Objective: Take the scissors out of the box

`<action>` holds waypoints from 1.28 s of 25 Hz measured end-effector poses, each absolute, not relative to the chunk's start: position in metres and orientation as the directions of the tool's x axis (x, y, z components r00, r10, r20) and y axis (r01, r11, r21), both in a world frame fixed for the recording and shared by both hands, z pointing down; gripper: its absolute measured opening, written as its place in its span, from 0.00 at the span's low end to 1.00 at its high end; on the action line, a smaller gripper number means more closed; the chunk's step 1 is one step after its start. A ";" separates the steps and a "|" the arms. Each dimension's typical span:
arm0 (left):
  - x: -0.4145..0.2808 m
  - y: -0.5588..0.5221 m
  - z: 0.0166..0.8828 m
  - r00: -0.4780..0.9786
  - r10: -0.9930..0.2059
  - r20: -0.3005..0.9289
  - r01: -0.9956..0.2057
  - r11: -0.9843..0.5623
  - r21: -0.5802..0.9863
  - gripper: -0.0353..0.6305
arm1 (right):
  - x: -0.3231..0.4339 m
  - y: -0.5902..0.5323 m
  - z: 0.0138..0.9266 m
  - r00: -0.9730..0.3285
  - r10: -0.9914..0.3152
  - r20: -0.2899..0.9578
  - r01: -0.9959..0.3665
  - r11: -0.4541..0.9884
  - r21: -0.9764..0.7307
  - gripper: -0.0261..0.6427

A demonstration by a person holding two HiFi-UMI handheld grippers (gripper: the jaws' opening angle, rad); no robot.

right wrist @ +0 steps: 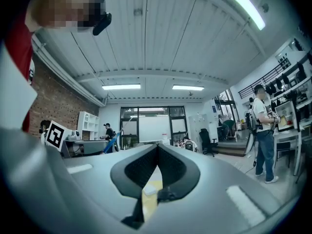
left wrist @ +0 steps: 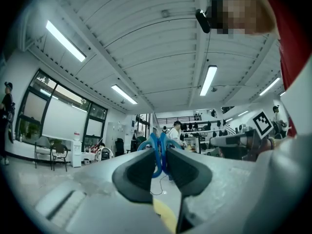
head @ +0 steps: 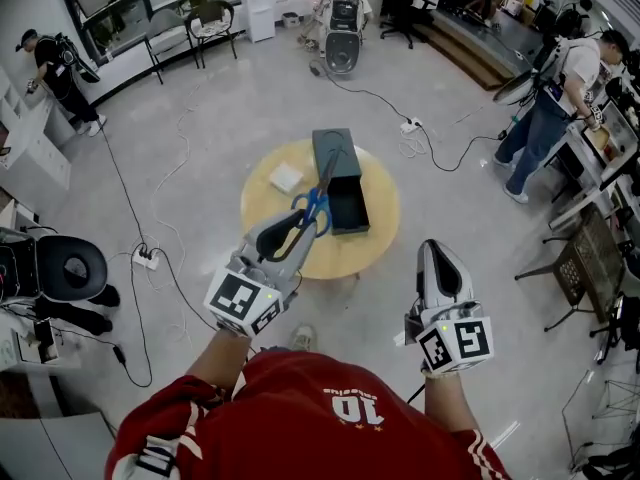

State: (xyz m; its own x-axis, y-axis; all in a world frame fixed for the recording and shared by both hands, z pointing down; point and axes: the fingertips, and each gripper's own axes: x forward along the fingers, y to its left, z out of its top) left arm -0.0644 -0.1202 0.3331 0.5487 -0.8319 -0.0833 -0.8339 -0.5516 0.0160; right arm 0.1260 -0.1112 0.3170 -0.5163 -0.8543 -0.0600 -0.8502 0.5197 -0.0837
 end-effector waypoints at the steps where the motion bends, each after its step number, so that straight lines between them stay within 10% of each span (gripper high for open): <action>1: -0.065 -0.119 0.331 0.538 -0.839 -0.087 -0.841 -0.540 0.011 0.18 | 0.129 -0.111 0.317 -0.509 -0.859 -0.060 -0.855 0.513 -0.083 0.02; 32: -0.065 -0.106 0.313 0.510 -0.853 -0.115 -0.860 -0.506 -0.061 0.18 | 0.122 -0.101 0.297 -0.524 -0.846 -0.095 -0.842 0.532 -0.094 0.02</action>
